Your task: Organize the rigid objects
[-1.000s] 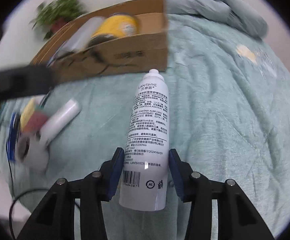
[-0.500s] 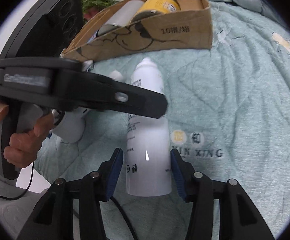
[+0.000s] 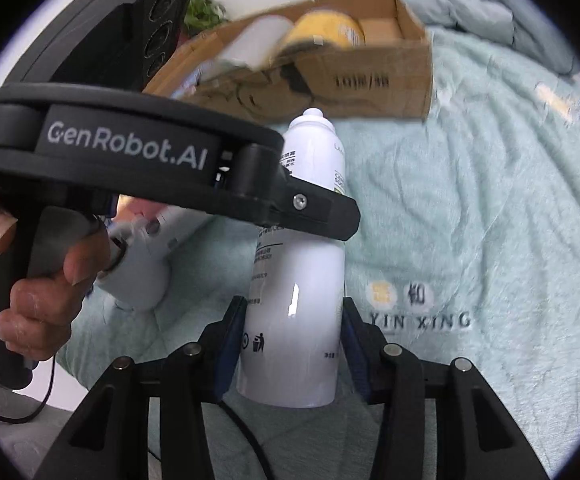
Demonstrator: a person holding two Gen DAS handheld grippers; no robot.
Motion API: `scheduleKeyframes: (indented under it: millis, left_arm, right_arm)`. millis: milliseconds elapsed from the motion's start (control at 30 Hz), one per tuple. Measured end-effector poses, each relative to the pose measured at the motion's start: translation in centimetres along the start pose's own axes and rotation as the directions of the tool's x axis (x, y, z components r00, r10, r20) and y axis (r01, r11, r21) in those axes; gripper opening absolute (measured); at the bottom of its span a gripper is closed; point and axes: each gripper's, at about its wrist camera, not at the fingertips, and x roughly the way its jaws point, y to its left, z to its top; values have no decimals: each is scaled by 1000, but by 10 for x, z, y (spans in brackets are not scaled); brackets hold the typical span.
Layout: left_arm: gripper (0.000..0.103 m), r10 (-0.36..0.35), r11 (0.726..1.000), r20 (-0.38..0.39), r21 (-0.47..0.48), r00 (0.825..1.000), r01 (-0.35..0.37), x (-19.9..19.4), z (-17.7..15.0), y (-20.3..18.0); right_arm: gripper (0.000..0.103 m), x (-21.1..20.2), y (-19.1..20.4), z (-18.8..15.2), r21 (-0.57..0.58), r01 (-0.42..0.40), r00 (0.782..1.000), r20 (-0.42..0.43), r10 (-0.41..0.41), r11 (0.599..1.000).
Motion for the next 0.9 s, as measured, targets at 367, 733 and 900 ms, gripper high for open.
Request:
scheduleKeyframes:
  millis: [367,733,900]
  left_arm:
    - [47,-37,992,183,122,982,14,-79,45,-33]
    - [47,-41,977,302,213,952,-25,-139,109,-49]
    - [45,-59,974,323,224,945,-16,-152,145,-57]
  right_arm:
    - [45,-42,14,32,-34,73,973,223,-63,997]
    - [45,-70,-42,110,-82,139,937,333,-104,987]
    - [44,-67,-58,149,-72,146,933,340,-114,987]
